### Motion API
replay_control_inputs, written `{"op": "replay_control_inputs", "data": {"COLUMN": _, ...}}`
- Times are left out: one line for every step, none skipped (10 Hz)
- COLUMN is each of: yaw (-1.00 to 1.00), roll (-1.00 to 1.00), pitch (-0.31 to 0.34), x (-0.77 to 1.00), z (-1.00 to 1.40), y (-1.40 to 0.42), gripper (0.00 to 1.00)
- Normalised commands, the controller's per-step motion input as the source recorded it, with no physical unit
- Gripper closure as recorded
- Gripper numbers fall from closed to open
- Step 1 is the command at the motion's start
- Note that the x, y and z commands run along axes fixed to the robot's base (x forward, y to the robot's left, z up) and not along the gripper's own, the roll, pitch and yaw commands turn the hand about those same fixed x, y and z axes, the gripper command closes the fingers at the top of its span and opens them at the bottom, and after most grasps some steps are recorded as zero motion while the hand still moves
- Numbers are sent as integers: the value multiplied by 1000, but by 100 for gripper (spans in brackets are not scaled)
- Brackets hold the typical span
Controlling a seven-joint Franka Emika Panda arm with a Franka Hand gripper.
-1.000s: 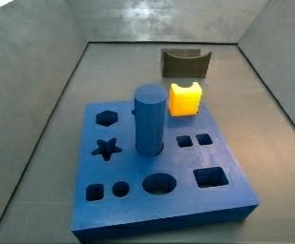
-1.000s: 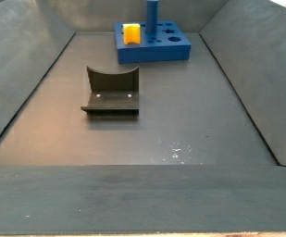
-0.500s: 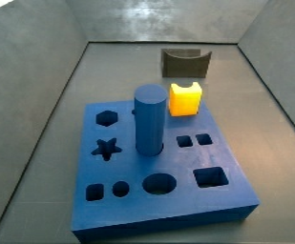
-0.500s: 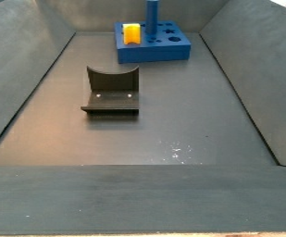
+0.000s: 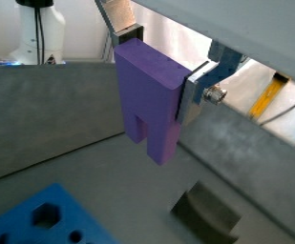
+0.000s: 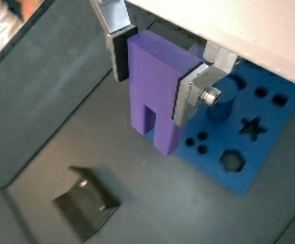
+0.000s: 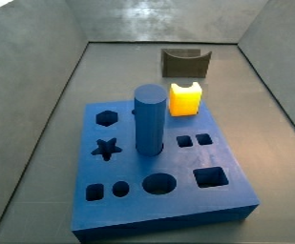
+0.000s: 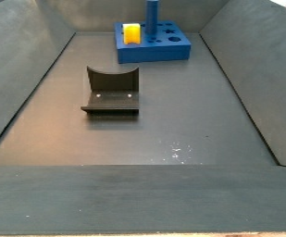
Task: Pick up the double-square object. Move up. Place the double-square object on the fixture. Regrasp the double-square object. Move to above the board. Insert the double-square object.
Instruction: Move to above the board, then insert the double-square object.
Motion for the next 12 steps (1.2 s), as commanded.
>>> {"op": "replay_control_inputs", "data": {"yaw": -134, "roll": -1000, "pitch": 94, "x": -67, "z": -16, "y": -13, "gripper": 100}}
{"op": "replay_control_inputs", "data": {"yaw": -124, "roll": -1000, "pitch": 78, "x": -96, "z": -13, "y": 26, "gripper": 100}}
{"op": "replay_control_inputs", "data": {"yaw": -111, "roll": -1000, "pitch": 67, "x": -85, "z": 3, "y": 42, "gripper": 100}}
{"op": "replay_control_inputs", "data": {"yaw": -96, "roll": -979, "pitch": 55, "x": -76, "z": -2, "y": 49, "gripper": 100}}
{"op": "replay_control_inputs", "data": {"yaw": -76, "roll": -823, "pitch": 33, "x": -70, "z": -4, "y": 48, "gripper": 100}}
{"op": "replay_control_inputs", "data": {"yaw": -25, "roll": -458, "pitch": -4, "x": -64, "z": 1, "y": 30, "gripper": 100}}
{"op": "replay_control_inputs", "data": {"yaw": -22, "roll": -345, "pitch": -19, "x": -54, "z": -2, "y": 23, "gripper": 100}}
{"op": "replay_control_inputs", "data": {"yaw": -15, "roll": -211, "pitch": -26, "x": -45, "z": 4, "y": 21, "gripper": 100}}
{"op": "replay_control_inputs", "data": {"yaw": 0, "roll": 0, "pitch": 14, "x": 300, "z": -163, "y": -177, "gripper": 100}}
{"op": "replay_control_inputs", "data": {"yaw": 0, "roll": 0, "pitch": 0, "x": 394, "z": -220, "y": -317, "gripper": 100}}
{"op": "replay_control_inputs", "data": {"yaw": 26, "roll": 0, "pitch": 0, "x": 631, "z": -323, "y": -460, "gripper": 100}}
{"op": "replay_control_inputs", "data": {"yaw": 183, "roll": 1, "pitch": 41, "x": 854, "z": -386, "y": -434, "gripper": 100}}
